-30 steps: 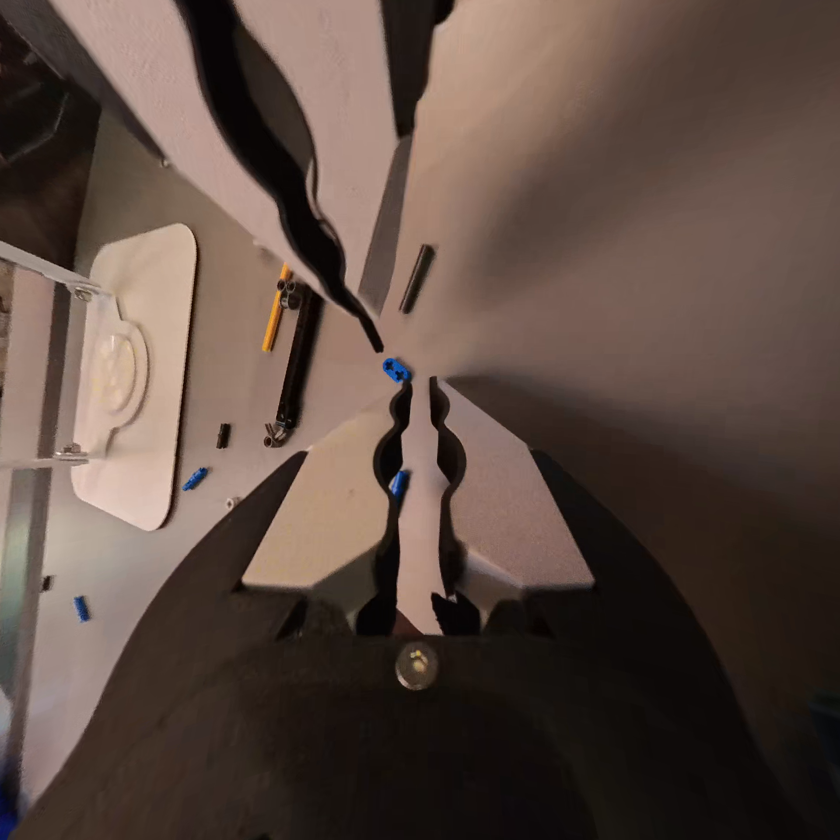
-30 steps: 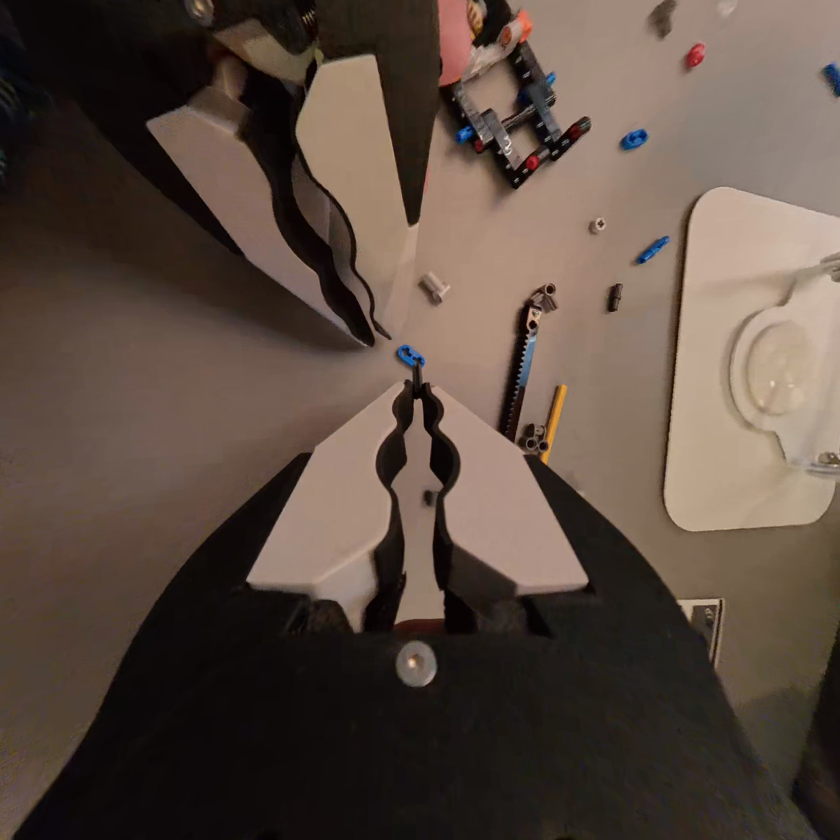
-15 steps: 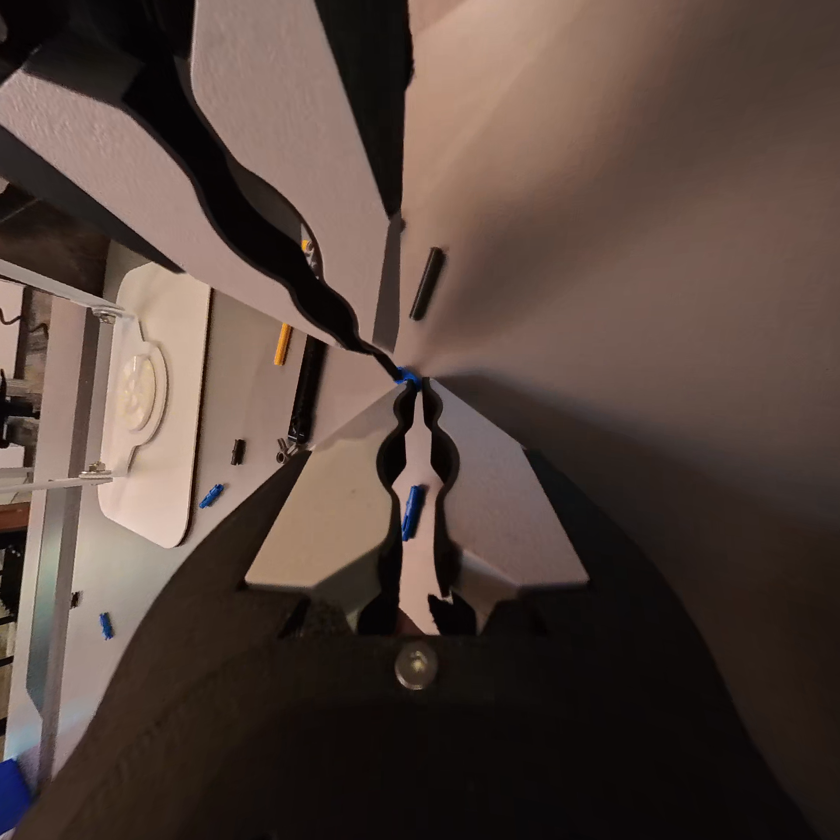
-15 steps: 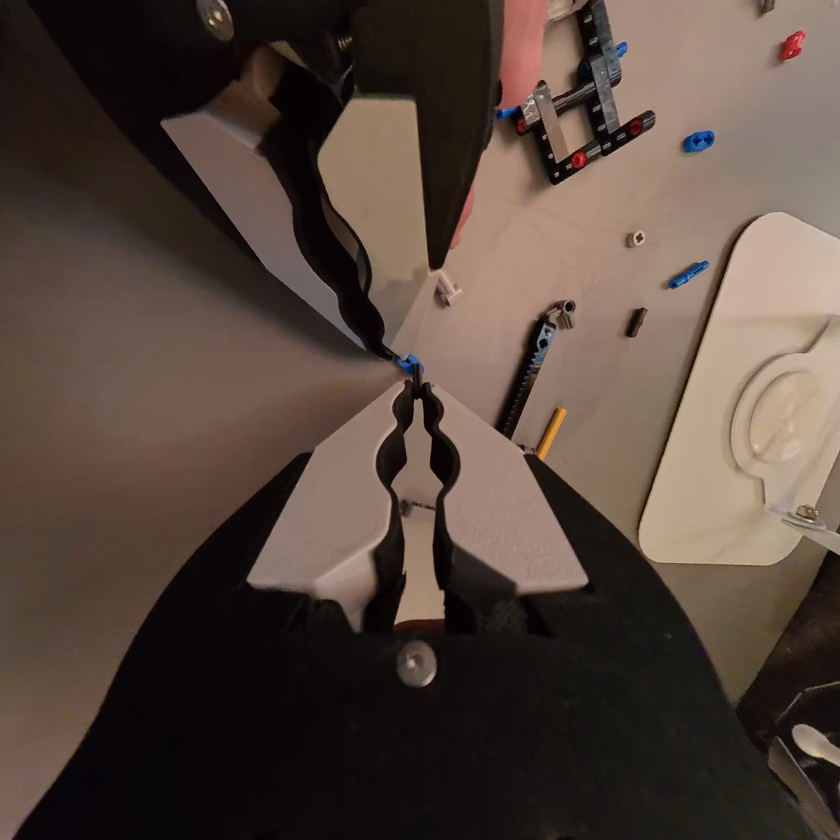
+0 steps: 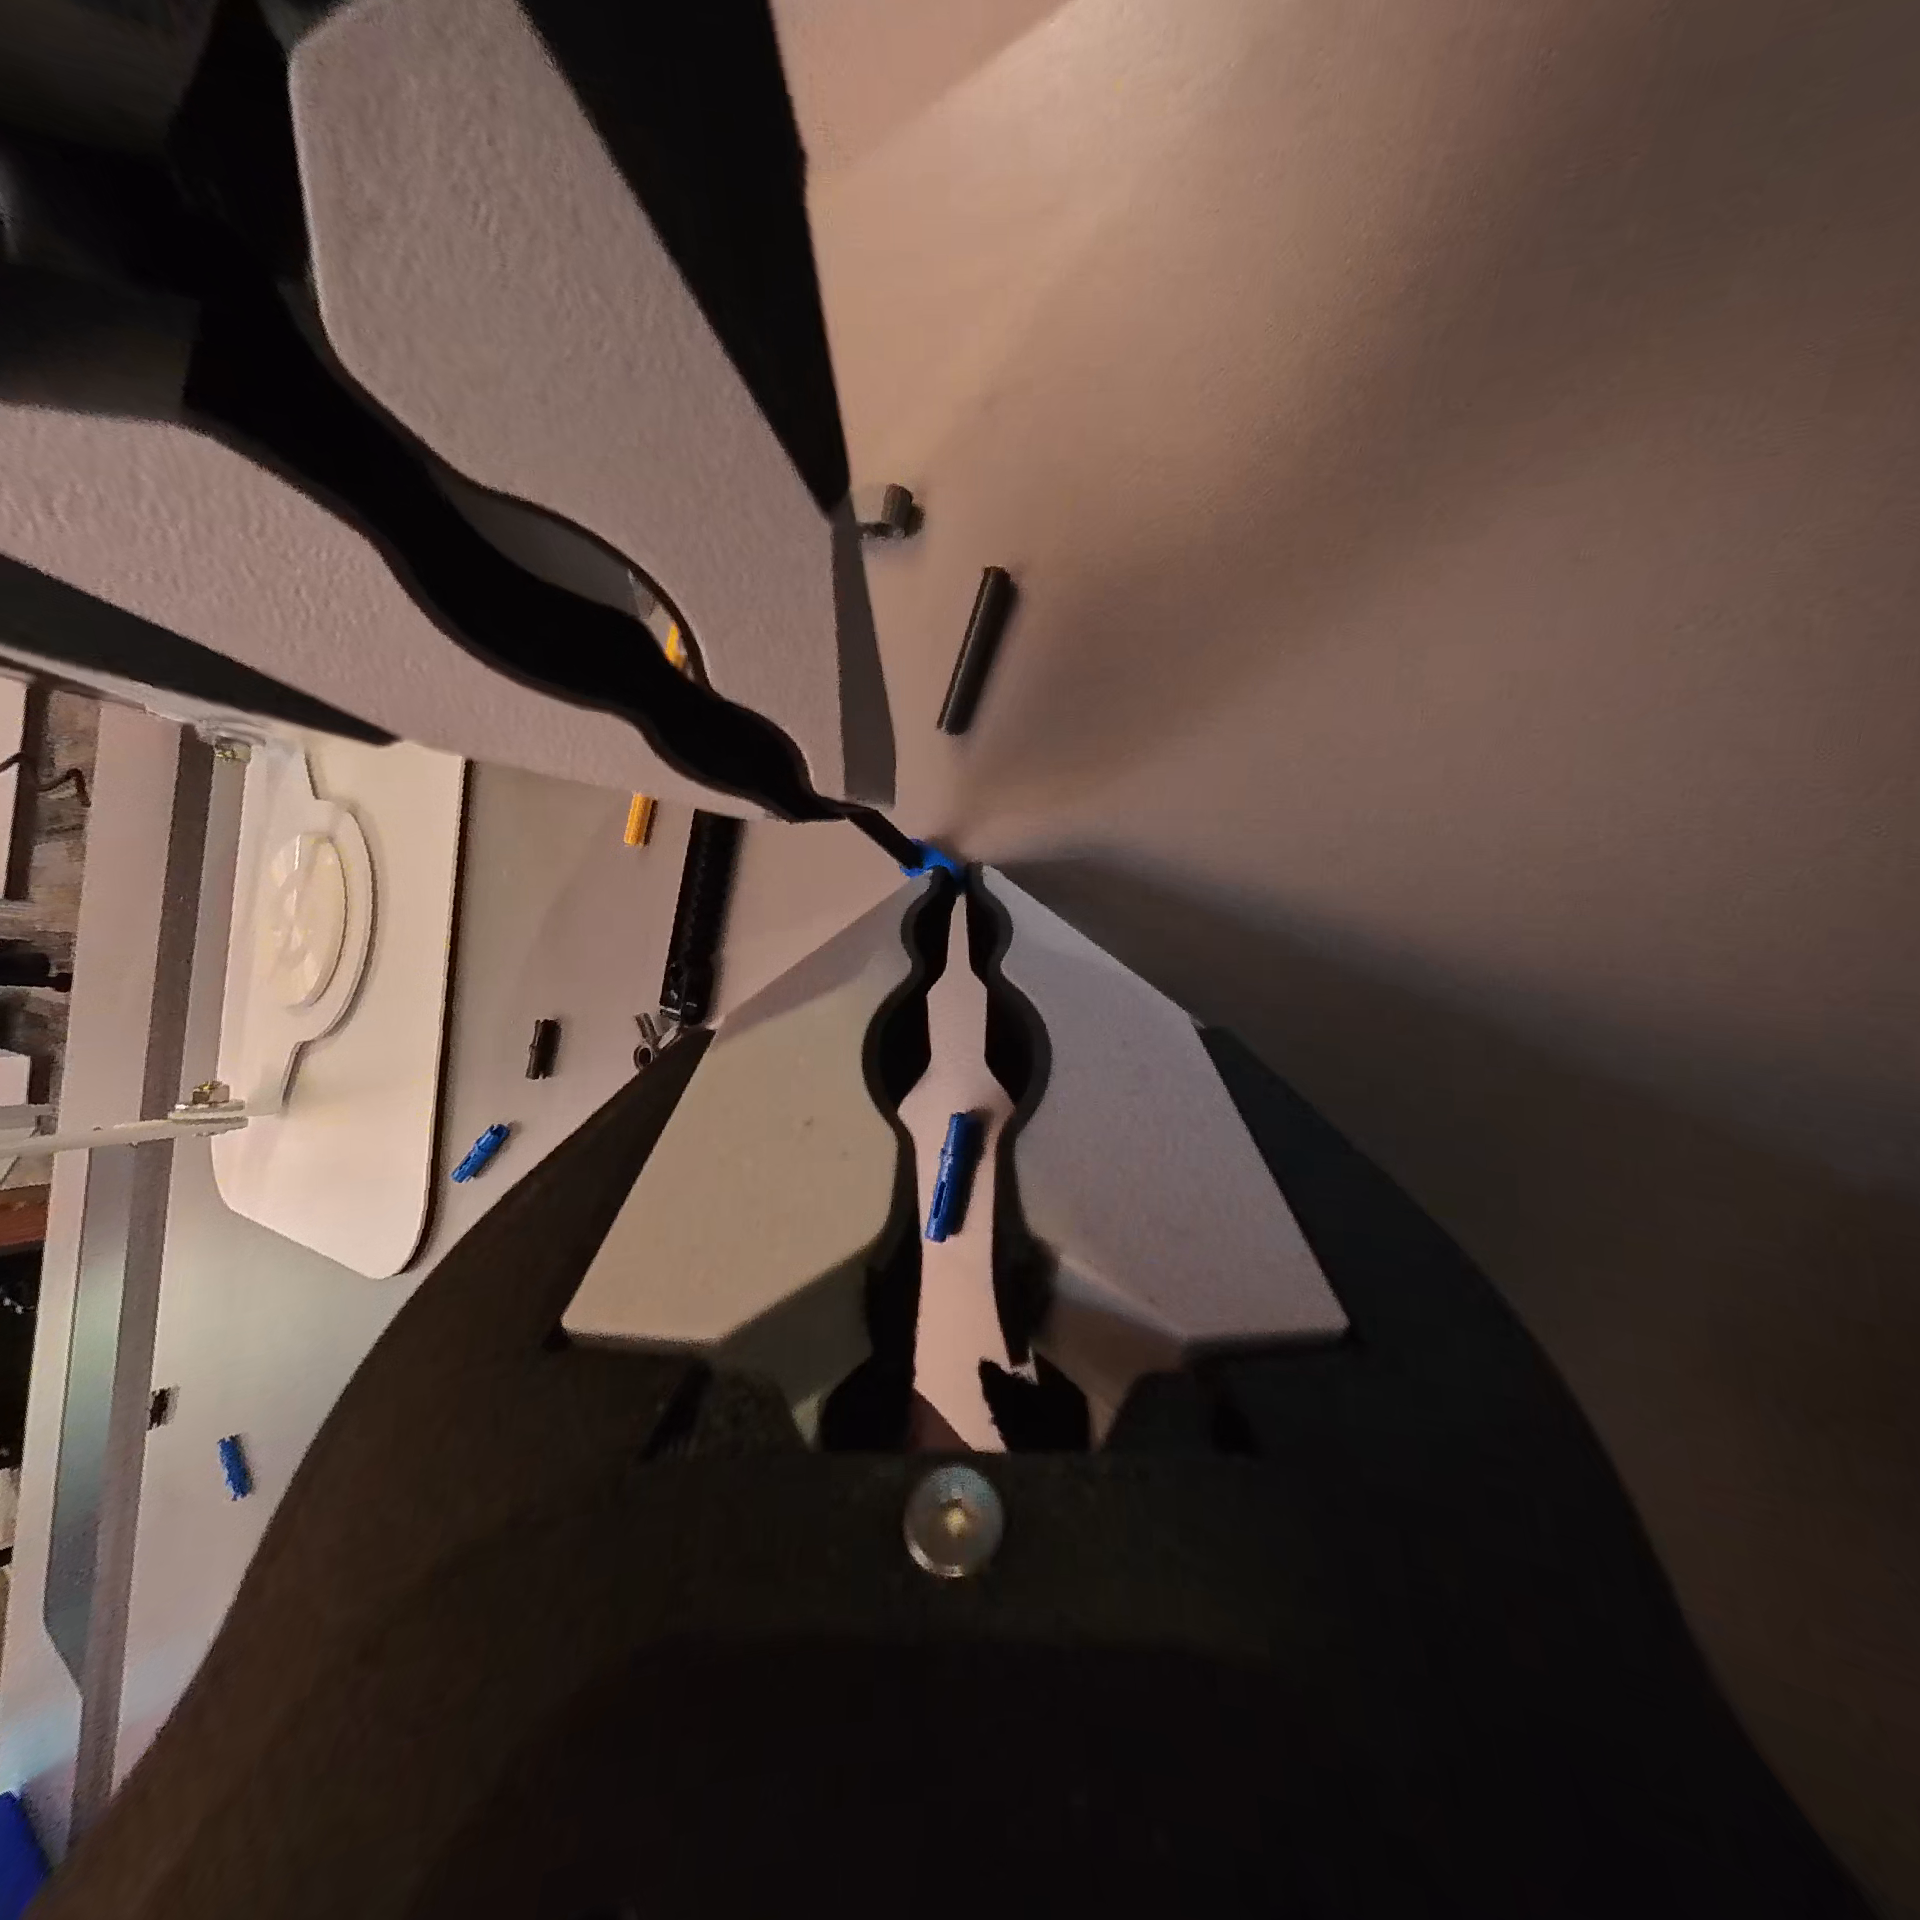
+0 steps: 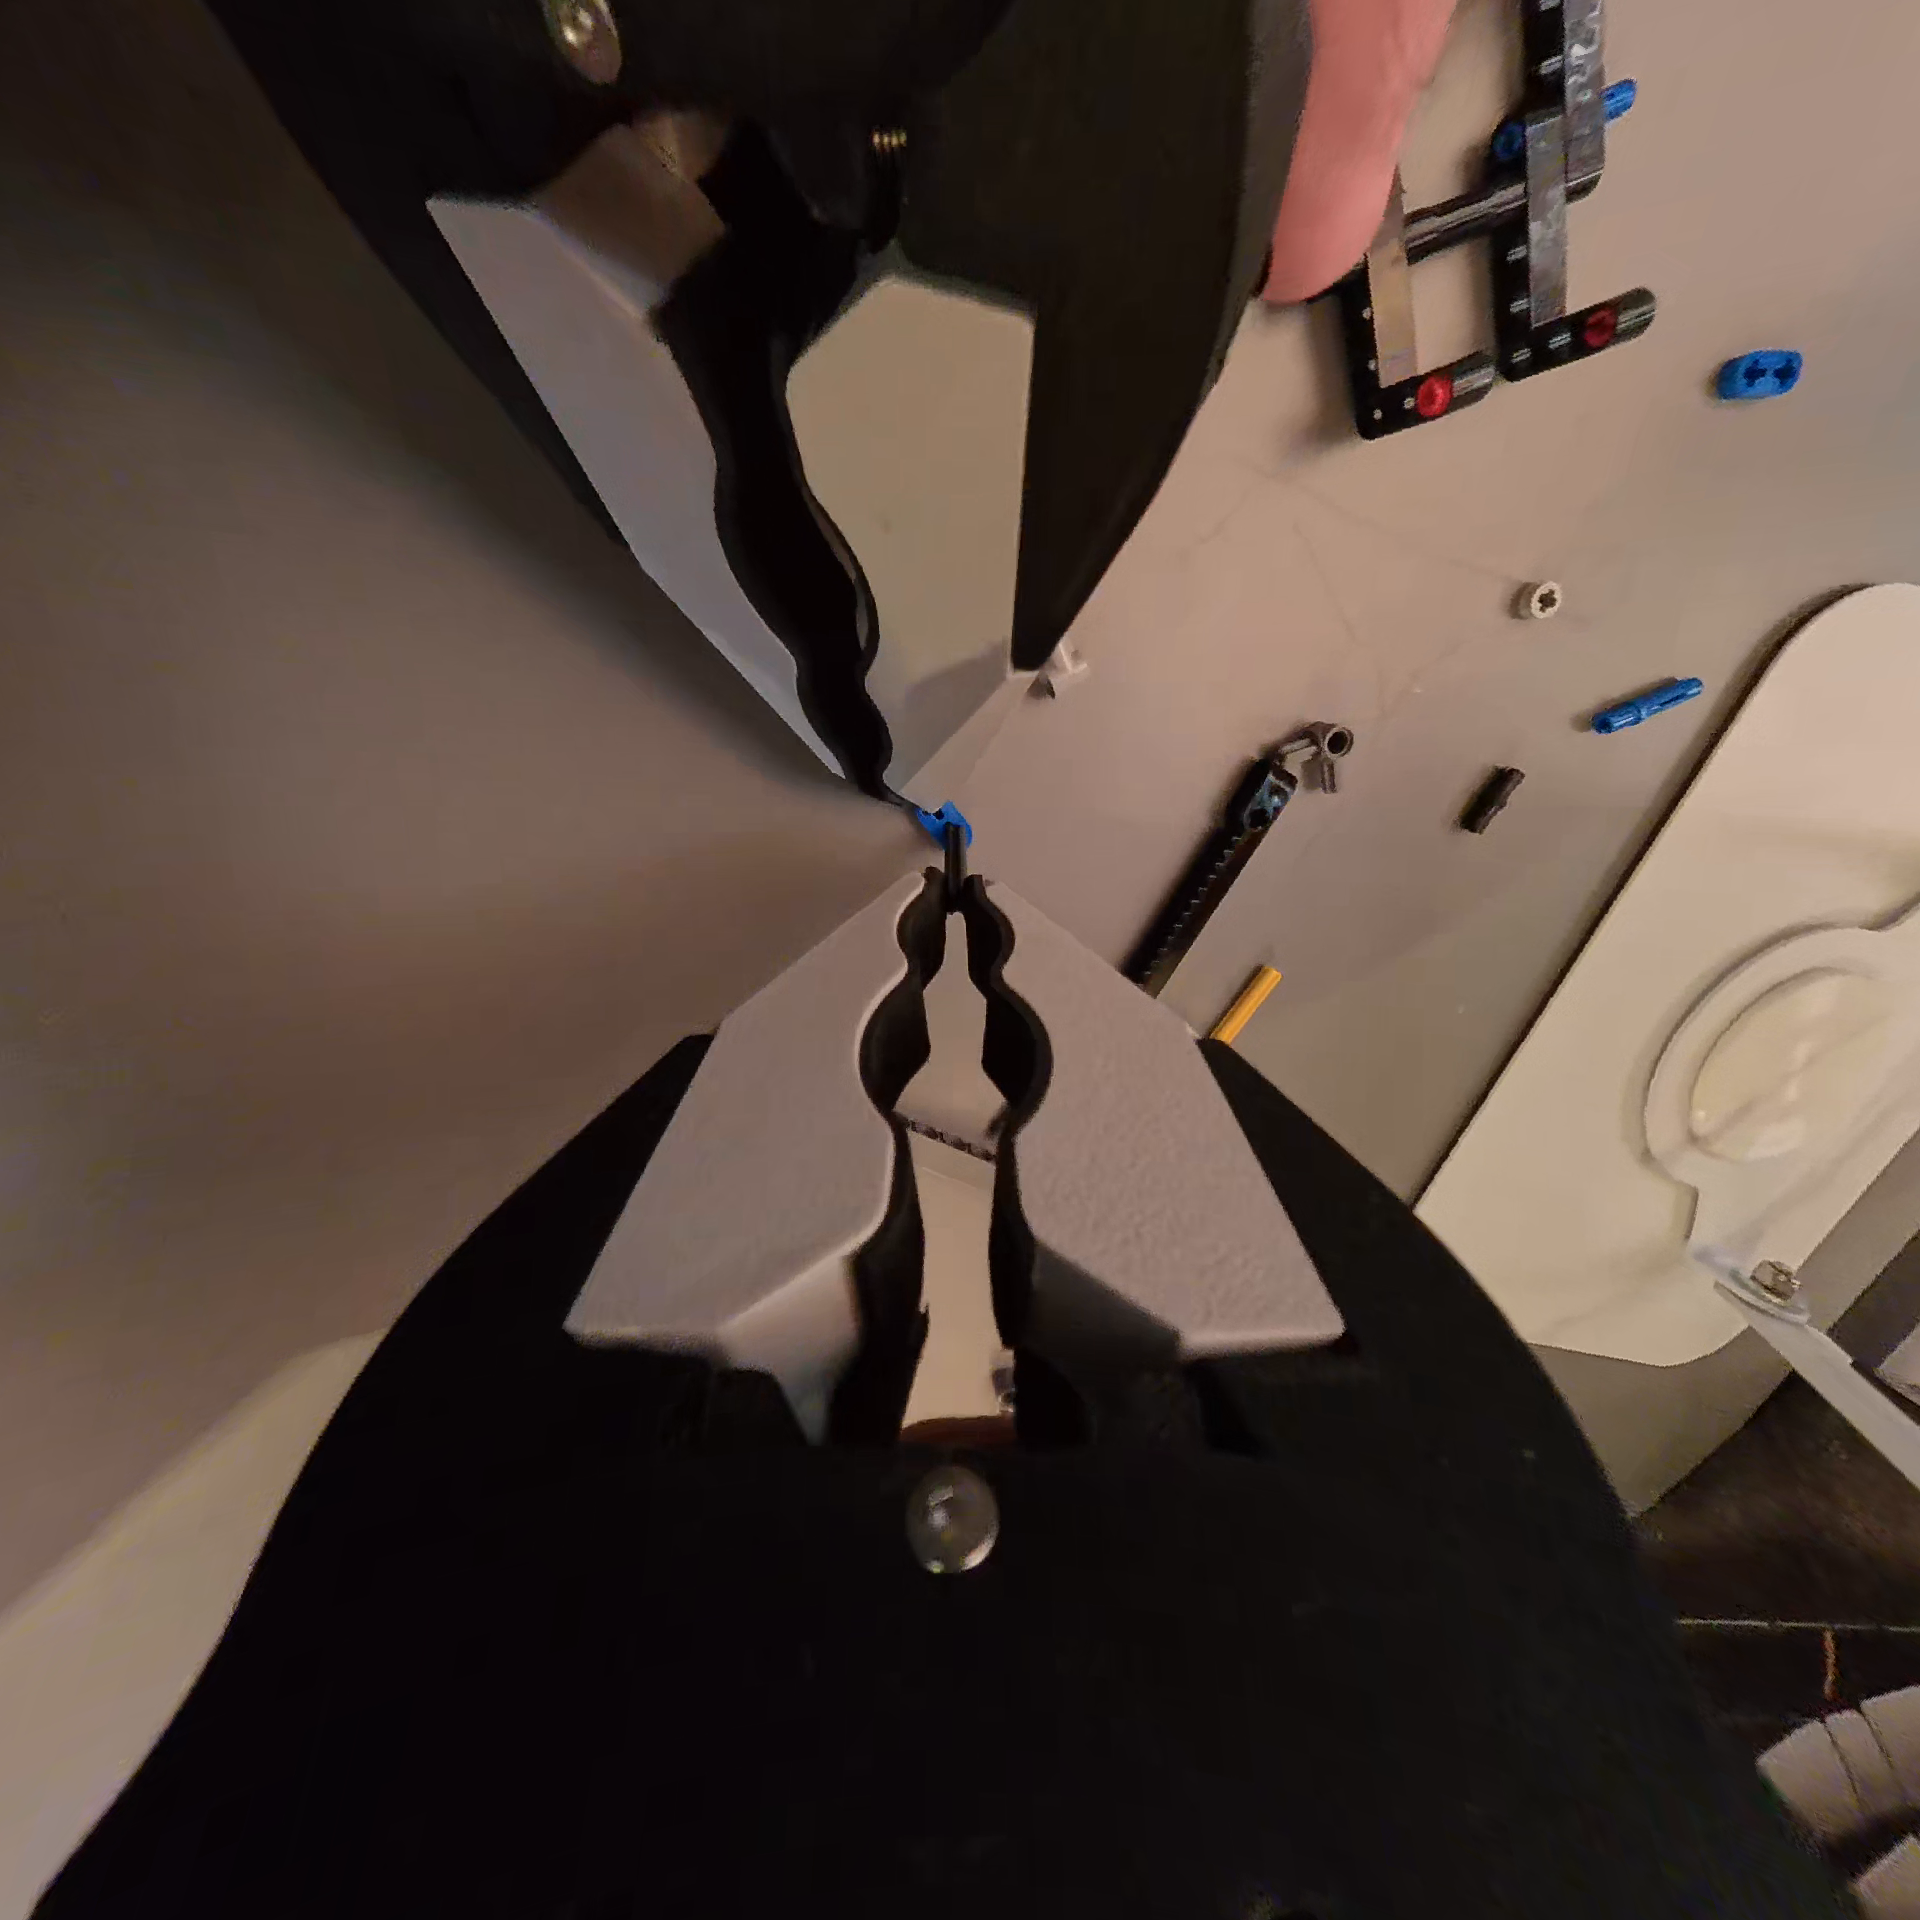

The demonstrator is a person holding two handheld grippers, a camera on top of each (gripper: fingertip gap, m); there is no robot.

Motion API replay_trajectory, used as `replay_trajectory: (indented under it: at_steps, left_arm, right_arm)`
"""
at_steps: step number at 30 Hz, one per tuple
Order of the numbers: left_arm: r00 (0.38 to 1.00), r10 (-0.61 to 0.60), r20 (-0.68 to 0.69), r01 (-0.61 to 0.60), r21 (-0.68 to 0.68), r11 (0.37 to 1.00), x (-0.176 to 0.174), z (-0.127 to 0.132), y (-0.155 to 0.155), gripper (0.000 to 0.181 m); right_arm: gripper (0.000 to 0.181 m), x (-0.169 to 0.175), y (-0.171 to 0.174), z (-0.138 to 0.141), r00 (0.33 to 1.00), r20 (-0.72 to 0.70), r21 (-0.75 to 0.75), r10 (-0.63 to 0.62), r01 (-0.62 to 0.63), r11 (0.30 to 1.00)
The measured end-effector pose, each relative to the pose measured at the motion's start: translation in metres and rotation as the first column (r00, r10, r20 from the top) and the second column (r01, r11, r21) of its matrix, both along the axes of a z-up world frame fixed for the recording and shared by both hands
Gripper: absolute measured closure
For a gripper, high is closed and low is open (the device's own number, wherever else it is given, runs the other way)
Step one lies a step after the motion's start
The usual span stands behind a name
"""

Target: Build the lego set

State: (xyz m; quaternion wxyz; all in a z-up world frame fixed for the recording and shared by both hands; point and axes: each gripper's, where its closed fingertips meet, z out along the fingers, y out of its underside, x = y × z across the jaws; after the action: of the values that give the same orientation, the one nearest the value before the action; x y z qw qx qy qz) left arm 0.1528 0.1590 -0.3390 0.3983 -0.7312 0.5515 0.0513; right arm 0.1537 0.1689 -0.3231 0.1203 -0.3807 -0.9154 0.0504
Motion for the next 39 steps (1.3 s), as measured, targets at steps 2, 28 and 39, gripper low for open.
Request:
replay_trajectory:
  at_steps: [2, 28, 39]
  left_arm:
    - [1.0, -0.001, -0.001, 0.001, 0.002, 1.0, 0.0, 0.0, 0.0, 0.18]
    - [0.998, -0.024, 0.052, 0.022, 0.033, 0.999, 0.0, 0.0, 0.0, 0.18]
    - [0.997, 0.013, 0.079, -0.014, 0.009, 1.0, -0.009, 0.004, 0.001, 0.164]
  right_arm:
    - [0.181, -0.001, 0.0, 0.0, 1.0, 0.027, -0.001, -0.009, 0.009, 1.0]
    - [0.181, -0.007, 0.0, -0.004, 0.948, 0.256, -0.047, -0.186, 0.205, 0.978]
    - [0.181, -0.009, -0.004, -0.003, 0.953, 0.155, -0.084, -0.259, 0.274, 0.958]
